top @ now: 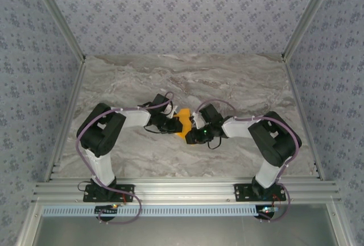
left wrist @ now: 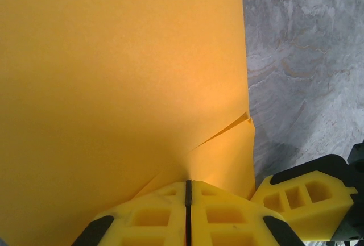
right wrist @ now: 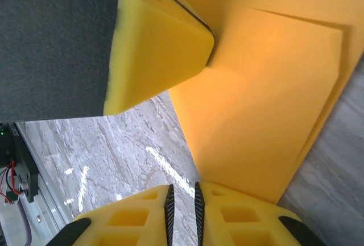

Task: Fold a paper plane with a square sheet of paper (fold left side to right side)
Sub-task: Third fold the triangle at the center of the table.

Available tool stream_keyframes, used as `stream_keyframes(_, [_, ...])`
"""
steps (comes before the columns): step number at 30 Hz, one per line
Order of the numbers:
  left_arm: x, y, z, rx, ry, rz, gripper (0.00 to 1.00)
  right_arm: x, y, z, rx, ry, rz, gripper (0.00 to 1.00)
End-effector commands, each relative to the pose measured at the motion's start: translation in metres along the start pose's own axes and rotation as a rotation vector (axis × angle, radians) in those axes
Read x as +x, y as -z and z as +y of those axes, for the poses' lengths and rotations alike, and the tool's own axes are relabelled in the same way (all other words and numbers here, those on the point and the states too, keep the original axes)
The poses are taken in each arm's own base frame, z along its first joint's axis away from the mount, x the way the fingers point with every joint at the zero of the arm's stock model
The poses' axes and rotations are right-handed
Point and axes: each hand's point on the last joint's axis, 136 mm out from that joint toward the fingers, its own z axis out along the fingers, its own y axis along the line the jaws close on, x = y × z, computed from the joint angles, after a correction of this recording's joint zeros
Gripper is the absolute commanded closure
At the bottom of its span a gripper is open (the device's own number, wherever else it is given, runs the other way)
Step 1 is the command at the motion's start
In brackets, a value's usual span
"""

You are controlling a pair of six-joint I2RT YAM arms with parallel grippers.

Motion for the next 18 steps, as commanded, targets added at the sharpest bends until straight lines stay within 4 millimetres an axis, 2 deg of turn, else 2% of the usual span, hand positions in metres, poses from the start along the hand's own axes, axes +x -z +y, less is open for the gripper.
stream_keyframes(1, [0.014, -0.006, 0.022, -0.082, 0.036, 0.036, 0.93, 0.035, -0.001, -0.018, 0.058, -0.062, 0.091, 0.82])
stream_keyframes(7, [0.013, -0.007, 0.023, -0.086, 0.036, 0.037, 0.93, 0.057, 0.008, -0.029, 0.086, -0.101, 0.108, 0.88])
stream_keyframes(11, [0.013, -0.008, 0.023, -0.085, 0.039, 0.039, 0.93, 0.064, 0.017, -0.030, 0.081, -0.111, 0.096, 0.91])
stream_keyframes(14, [0.012, -0.006, 0.020, -0.079, 0.036, 0.036, 0.93, 0.056, 0.028, -0.014, 0.056, -0.078, 0.063, 0.93])
stream_keyframes(18, [0.011, -0.005, 0.018, -0.074, 0.034, 0.031, 0.93, 0.032, 0.048, 0.007, 0.053, -0.031, -0.024, 0.95])
